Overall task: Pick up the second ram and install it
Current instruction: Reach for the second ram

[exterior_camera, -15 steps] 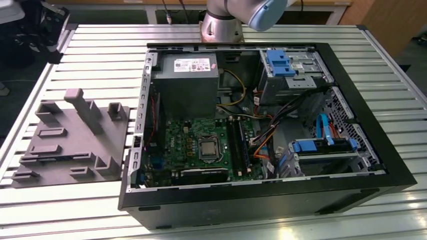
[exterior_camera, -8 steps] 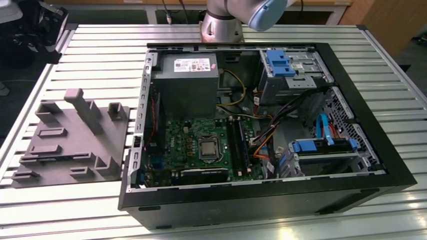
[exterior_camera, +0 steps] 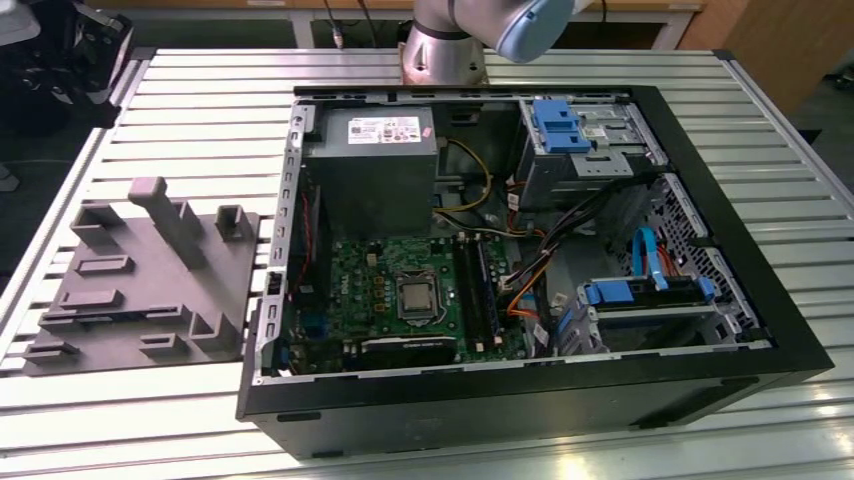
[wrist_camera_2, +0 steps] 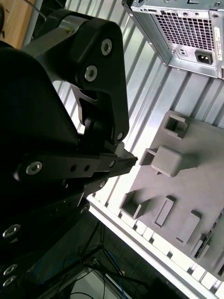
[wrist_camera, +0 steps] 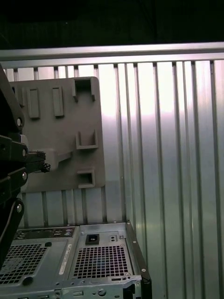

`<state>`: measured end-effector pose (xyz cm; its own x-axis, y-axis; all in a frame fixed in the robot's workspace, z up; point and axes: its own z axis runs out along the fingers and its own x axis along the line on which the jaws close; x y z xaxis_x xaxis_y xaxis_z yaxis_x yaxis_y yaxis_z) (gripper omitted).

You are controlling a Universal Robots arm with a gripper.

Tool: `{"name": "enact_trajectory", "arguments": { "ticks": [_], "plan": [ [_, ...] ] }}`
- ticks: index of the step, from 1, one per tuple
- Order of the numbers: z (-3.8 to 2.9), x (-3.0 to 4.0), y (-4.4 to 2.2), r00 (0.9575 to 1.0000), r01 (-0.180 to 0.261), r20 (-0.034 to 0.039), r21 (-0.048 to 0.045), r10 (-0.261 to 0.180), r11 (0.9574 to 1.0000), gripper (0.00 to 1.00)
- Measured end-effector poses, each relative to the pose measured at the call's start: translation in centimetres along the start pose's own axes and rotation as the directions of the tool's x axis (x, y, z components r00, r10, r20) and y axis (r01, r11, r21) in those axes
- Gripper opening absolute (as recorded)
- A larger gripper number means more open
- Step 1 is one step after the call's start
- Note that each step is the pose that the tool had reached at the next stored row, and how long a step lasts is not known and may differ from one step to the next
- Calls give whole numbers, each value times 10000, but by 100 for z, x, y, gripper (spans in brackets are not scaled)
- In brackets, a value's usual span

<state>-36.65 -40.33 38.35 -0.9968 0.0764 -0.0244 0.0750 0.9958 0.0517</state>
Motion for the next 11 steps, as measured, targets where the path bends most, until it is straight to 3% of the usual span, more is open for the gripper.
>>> {"name": "enact_trajectory", "arguments": {
  "ticks": [11],
  "plan": [
    [0,36,-3,10000,0,0,0,0,10000,11]
  ]
}}
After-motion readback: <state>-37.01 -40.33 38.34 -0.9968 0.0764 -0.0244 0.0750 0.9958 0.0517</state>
